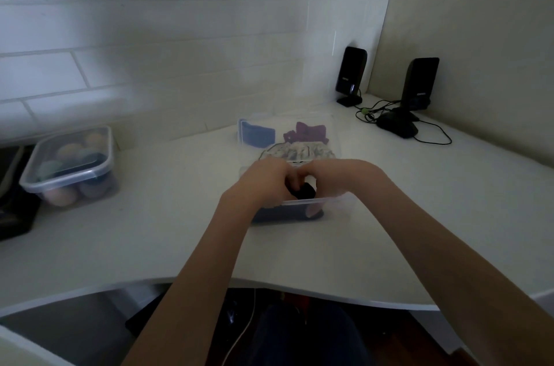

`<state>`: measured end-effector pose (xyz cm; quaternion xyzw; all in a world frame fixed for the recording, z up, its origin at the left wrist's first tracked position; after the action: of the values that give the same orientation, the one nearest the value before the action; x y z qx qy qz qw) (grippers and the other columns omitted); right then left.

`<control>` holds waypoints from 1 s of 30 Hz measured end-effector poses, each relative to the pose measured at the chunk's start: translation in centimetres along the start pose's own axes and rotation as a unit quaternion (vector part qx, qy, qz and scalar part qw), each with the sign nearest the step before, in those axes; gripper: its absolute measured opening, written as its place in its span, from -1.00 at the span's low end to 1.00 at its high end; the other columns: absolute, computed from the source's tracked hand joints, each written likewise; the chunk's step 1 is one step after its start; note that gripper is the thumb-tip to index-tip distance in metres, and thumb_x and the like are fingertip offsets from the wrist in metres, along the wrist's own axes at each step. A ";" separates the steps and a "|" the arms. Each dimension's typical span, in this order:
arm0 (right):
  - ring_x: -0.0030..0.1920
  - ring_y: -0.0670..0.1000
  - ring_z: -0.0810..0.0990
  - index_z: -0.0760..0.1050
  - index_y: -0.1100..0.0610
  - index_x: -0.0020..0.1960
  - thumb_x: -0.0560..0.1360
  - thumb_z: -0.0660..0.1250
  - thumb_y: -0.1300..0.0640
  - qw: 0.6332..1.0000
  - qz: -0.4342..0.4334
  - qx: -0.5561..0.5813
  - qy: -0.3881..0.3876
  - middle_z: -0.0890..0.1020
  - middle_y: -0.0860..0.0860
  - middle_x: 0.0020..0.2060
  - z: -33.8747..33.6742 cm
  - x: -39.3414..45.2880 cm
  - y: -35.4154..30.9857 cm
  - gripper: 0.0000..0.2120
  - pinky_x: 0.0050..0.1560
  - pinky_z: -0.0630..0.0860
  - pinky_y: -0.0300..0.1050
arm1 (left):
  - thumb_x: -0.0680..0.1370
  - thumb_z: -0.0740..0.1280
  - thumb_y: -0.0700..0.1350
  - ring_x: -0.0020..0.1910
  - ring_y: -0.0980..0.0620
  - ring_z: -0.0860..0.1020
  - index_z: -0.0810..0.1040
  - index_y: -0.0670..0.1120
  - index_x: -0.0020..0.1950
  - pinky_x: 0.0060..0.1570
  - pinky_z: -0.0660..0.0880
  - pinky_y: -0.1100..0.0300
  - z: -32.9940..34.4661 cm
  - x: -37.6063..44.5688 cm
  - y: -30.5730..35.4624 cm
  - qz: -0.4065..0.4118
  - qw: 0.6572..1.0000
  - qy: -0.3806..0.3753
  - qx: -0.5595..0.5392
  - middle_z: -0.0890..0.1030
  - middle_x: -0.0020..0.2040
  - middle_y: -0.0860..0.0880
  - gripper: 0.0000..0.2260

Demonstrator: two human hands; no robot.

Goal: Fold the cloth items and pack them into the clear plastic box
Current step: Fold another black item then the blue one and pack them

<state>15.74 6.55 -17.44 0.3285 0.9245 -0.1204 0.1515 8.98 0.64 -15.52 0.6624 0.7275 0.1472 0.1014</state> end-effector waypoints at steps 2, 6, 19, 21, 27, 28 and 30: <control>0.16 0.15 0.54 0.39 -0.03 0.30 0.25 0.56 -0.05 1.000 0.000 -0.009 -0.001 0.53 0.04 0.23 0.0 0.2 0.0 -0.32 0.20 0.47 0.06 | 0.47 0.36 -0.03 -0.24 0.01 0.46 0.65 -0.03 -0.09 -0.38 0.25 0.39 -0.1 -0.1 0.2 0.000 1.000 0.000 0.005 0.55 -0.21 -0.01 -0.88; 0.12 0.12 0.55 0.36 -0.05 0.33 0.27 0.53 -0.07 1.000 0.007 -0.004 -0.007 0.52 0.02 0.23 0.2 0.0 0.0 -0.31 0.11 0.53 0.00 | 0.48 0.37 -0.03 -0.24 0.02 0.47 0.66 -0.03 -0.05 -0.37 0.27 0.37 0.1 -0.2 0.1 0.006 1.000 -0.011 0.011 0.61 -0.17 -0.02 -0.86; -0.31 0.00 0.53 0.50 0.07 0.07 0.56 0.09 0.30 0.850 0.104 0.329 0.398 0.60 0.19 -0.08 -3.8 -3.2 13.4 -0.74 -0.36 0.45 -0.18 | 0.29 0.08 -0.46 -0.51 0.22 0.49 0.62 -0.11 -0.20 -0.54 0.39 0.39 -6.8 -4.0 -10.8 -0.089 0.847 0.389 -0.352 0.59 -0.35 -0.04 -0.61; -0.18 0.03 0.55 0.49 0.08 0.12 0.55 0.10 0.32 0.861 0.102 0.368 0.334 0.58 0.18 0.06 -1.8 -0.7 14.1 -0.72 -0.29 0.49 -0.12 | 0.31 0.06 -0.46 -0.50 0.20 0.51 0.58 -0.06 -0.25 -0.53 0.42 0.36 -5.6 -2.6 -13.4 -0.136 0.829 0.361 -0.404 0.58 -0.33 -0.06 -0.59; 0.05 0.20 0.62 0.41 0.23 0.25 0.55 0.24 0.24 0.834 0.034 0.505 0.220 0.61 0.21 0.10 -1.1 4.2 11.4 -0.72 0.09 0.56 0.06 | 0.51 0.29 -0.33 -0.30 0.23 0.62 0.61 -0.18 0.07 -0.32 0.50 0.49 -0.1 4.6 -13.3 -0.123 0.907 0.110 -0.388 0.63 -0.13 -0.01 -0.81; 0.04 0.21 0.63 0.42 0.23 0.22 0.54 0.26 0.21 0.809 0.025 0.546 0.214 0.62 0.21 0.09 -1.4 4.8 11.3 -0.74 0.10 0.58 0.09 | 0.51 0.33 -0.28 -0.23 0.21 0.61 0.60 -0.19 0.10 -0.30 0.49 0.51 0.0 5.8 -12.8 -0.100 0.918 0.095 -0.372 0.63 -0.10 -0.01 -0.81; -0.13 0.07 0.67 0.48 0.22 0.06 0.56 0.23 0.25 0.789 0.019 0.585 0.188 0.68 0.12 -0.09 -1.5 5.5 11.1 -0.89 -0.09 0.62 -0.11 | 0.53 0.32 -0.25 -0.16 0.13 0.59 0.59 -0.19 0.09 -0.21 0.51 0.47 0.6 7.8 -12.2 -0.080 0.920 0.056 -0.379 0.63 -0.09 -0.01 -0.83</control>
<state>18.52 18.60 -19.42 0.3877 0.6813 -0.5708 -0.2443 -3.03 7.48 -19.99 0.5045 0.6722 0.4406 0.3155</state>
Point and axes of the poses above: each hand's wrist, its own x-axis towards the middle knuckle, its own z-axis out of the palm, y = z × x, the point moved 7 cm from there along x, towards the middle knuckle
